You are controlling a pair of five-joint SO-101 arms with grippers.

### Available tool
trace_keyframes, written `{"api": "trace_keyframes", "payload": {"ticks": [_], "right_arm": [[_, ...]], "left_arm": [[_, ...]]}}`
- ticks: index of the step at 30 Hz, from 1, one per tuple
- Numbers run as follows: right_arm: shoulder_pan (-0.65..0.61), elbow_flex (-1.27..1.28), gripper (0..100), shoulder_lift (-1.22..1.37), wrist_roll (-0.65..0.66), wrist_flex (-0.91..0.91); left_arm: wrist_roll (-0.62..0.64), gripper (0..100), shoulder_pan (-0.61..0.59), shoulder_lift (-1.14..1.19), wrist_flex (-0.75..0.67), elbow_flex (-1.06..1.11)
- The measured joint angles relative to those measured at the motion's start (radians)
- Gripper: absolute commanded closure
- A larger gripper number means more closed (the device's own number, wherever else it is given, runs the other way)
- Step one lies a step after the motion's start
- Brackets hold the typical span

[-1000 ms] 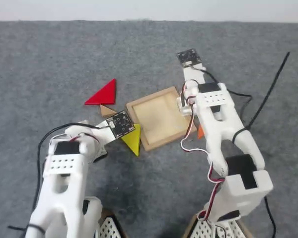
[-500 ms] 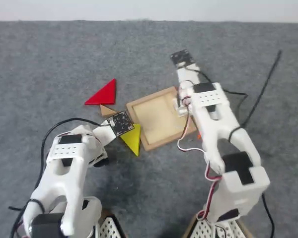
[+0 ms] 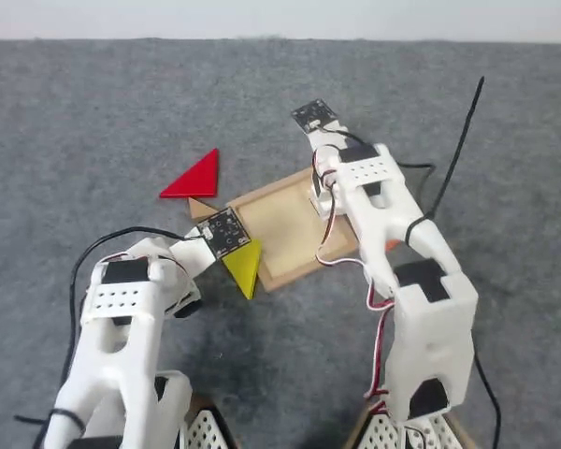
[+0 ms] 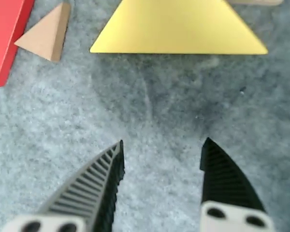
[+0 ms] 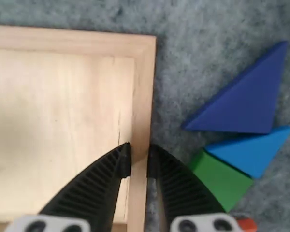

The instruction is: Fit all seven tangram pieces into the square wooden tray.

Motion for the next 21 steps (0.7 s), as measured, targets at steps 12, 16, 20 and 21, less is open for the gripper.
{"api": "trace_keyframes", "payload": {"ticks": [12, 16, 20, 21], "right_arm": [[0.000, -0.011, 96.1, 0.002, -0.002, 0.034], [-0.011, -0.012, 96.2, 0.002, -0.026, 0.043], [-0.023, -0.012, 98.0, 0.002, -0.043, 0.046], [-0.025, -0.012, 98.2, 0.002, -0.044, 0.046]], "left_arm": [[0.106, 76, 0.000, -0.003, -0.035, 0.017], [0.115, 76, 0.044, -0.006, -0.187, 0.147], [0.115, 76, 0.044, -0.018, -0.193, 0.147], [0.115, 76, 0.044, -0.020, -0.175, 0.141]]}}
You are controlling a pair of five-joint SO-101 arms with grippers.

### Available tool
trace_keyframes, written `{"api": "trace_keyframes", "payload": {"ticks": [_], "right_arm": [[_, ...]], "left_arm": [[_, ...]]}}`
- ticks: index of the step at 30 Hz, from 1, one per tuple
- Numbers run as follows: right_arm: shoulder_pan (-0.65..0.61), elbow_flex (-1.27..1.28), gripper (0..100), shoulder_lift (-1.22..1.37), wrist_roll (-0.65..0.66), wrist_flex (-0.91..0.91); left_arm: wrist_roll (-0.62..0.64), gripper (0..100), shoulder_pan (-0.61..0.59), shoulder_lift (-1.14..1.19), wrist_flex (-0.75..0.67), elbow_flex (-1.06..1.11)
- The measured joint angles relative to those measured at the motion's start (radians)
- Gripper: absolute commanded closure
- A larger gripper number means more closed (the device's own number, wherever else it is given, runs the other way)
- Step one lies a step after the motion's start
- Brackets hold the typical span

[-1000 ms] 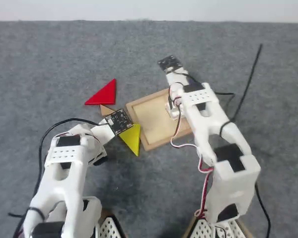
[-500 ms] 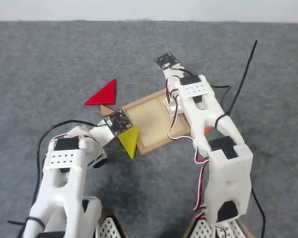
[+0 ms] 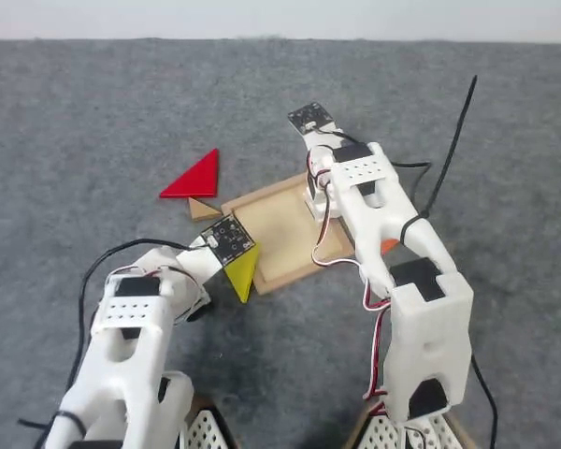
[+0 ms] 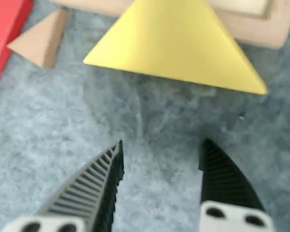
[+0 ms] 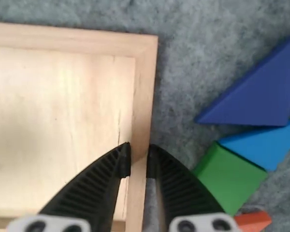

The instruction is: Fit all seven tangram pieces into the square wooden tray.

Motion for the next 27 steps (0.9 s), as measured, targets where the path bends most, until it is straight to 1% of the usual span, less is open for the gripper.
{"api": "trace_keyframes", "payload": {"ticks": [3, 7, 9, 13, 14, 16, 19, 21, 22, 23, 24, 27], "right_arm": [[0.000, 0.000, 98.3, 0.000, -0.002, 0.000], [0.000, 0.000, 98.6, 0.000, -0.002, 0.000], [0.000, 0.000, 98.6, 0.000, -0.015, 0.000], [0.000, 0.000, 98.6, 0.000, -0.068, 0.002], [0.000, 0.000, 98.6, 0.000, -0.072, 0.002], [0.000, 0.000, 98.6, 0.000, -0.078, 0.002], [0.000, 0.000, 98.7, 0.000, -0.081, 0.002], [0.000, 0.000, 98.7, 0.000, -0.081, 0.002], [0.000, 0.000, 98.7, 0.000, -0.081, 0.002], [0.000, 0.000, 98.7, 0.000, -0.081, 0.002], [0.000, 0.000, 98.7, 0.000, -0.081, 0.002], [-0.011, 0.000, 98.7, 0.000, -0.083, 0.034]], "left_arm": [[0.000, 76, 0.014, -0.002, 0.040, -0.015], [0.000, 76, -0.003, -0.002, 0.112, -0.055], [0.000, 76, -0.035, -0.002, 0.193, -0.106], [0.018, 77, -0.048, -0.002, 0.350, -0.230], [0.049, 78, -0.052, -0.002, 0.376, -0.252], [0.161, 84, -0.048, -0.002, 0.382, -0.270], [0.431, 94, -0.051, -0.002, 0.318, -0.258], [0.632, 97, -0.051, -0.002, 0.235, -0.212], [0.710, 97, -0.051, -0.002, 0.190, -0.192], [0.756, 97, -0.051, -0.002, 0.149, -0.183], [0.772, 97, -0.044, -0.002, 0.118, -0.183], [0.772, 97, -0.015, -0.002, 0.089, -0.183]]}}
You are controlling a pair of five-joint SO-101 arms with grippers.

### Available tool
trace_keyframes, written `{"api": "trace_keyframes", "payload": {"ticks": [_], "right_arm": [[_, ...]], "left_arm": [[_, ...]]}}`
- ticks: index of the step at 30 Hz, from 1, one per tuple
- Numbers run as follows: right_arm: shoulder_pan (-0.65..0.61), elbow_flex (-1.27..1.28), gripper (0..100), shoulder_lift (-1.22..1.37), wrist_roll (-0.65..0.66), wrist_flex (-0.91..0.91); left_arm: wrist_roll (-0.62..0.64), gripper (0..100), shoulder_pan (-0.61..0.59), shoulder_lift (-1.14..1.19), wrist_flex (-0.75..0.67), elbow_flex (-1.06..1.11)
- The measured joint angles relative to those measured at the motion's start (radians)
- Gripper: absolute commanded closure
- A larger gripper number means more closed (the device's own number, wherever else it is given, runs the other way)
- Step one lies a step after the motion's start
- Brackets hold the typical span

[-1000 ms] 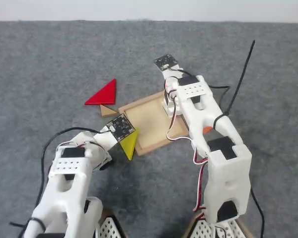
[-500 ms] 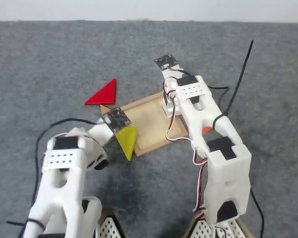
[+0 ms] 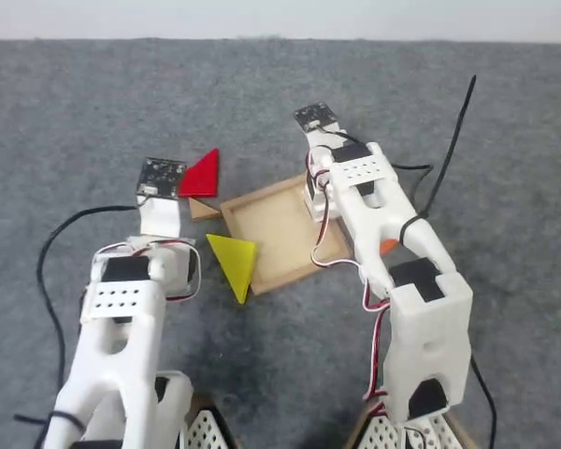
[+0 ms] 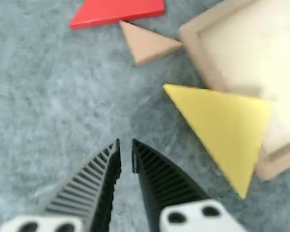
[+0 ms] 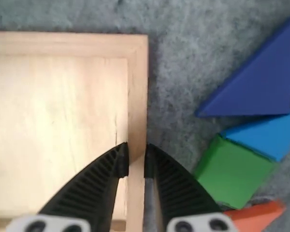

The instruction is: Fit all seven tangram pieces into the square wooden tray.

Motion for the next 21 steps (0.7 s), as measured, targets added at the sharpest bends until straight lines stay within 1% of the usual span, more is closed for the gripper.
{"api": "trace_keyframes", "payload": {"ticks": [3, 6, 10, 13, 17, 19, 21], "right_arm": [[-0.014, 0.000, 98.7, 0.000, -0.005, 0.020], [-0.015, 0.000, 98.7, 0.000, -0.006, 0.020], [-0.017, 0.000, 98.7, 0.000, -0.051, 0.020], [-0.017, 0.000, 98.7, 0.000, -0.060, 0.020], [-0.017, 0.000, 98.7, 0.000, -0.064, 0.020], [-0.017, 0.000, 98.7, 0.000, -0.064, 0.020], [-0.017, 0.000, 98.7, 0.000, -0.064, 0.020]], "left_arm": [[0.003, 98, 0.020, 0.000, -0.003, 0.000], [0.003, 99, 0.015, 0.000, -0.005, 0.031], [0.003, 99, 0.015, 0.000, -0.006, 0.094], [0.003, 99, 0.023, 0.000, -0.006, 0.098], [0.008, 99, 0.126, 0.000, -0.009, 0.098], [0.006, 99, 0.201, 0.000, -0.031, 0.098], [0.032, 99, 0.236, 0.000, -0.057, 0.098]]}}
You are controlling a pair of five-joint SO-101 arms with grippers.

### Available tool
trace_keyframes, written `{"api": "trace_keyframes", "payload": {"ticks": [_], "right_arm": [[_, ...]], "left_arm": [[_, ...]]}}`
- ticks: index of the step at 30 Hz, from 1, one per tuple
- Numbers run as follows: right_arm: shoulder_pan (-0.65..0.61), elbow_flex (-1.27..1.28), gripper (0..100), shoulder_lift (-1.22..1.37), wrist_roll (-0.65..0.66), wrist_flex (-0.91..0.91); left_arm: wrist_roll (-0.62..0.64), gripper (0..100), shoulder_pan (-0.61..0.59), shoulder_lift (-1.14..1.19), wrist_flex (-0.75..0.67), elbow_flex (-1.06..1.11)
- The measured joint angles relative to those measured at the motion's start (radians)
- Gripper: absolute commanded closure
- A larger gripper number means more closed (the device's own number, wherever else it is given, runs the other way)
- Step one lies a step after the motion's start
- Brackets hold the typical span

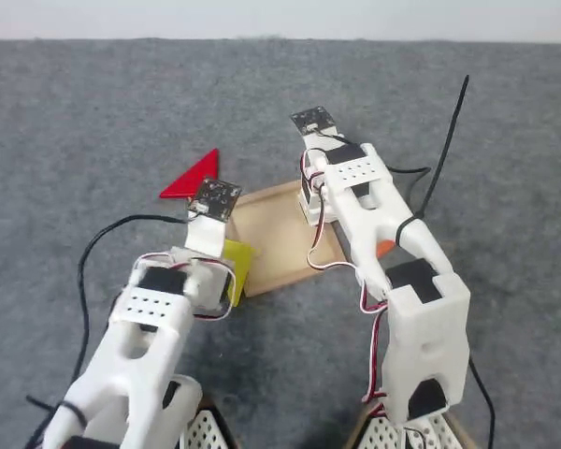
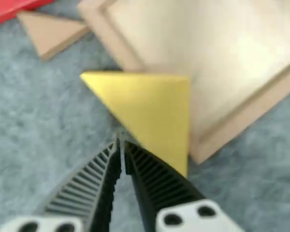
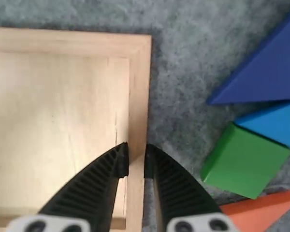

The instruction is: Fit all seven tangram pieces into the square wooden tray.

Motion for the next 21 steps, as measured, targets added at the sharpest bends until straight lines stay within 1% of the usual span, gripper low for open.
{"api": "trace_keyframes", "payload": {"ticks": [4, 9, 13, 17, 21], "right_arm": [[0.000, 0.000, 98.7, 0.000, 0.000, 0.000], [0.000, 0.000, 98.7, 0.000, 0.000, 0.000], [0.000, 0.000, 98.7, 0.000, 0.000, 0.000], [0.000, 0.000, 98.7, 0.000, 0.000, 0.002], [0.000, 0.000, 98.7, 0.000, 0.000, 0.002]], "left_arm": [[0.083, 99, 0.035, 0.000, -0.068, 0.000], [0.117, 99, 0.041, 0.029, -0.152, -0.005], [0.164, 99, 0.043, 0.172, -0.152, -0.097], [0.169, 99, 0.103, 0.345, -0.098, -0.224], [0.170, 99, 0.127, 0.408, -0.095, -0.287]]}}
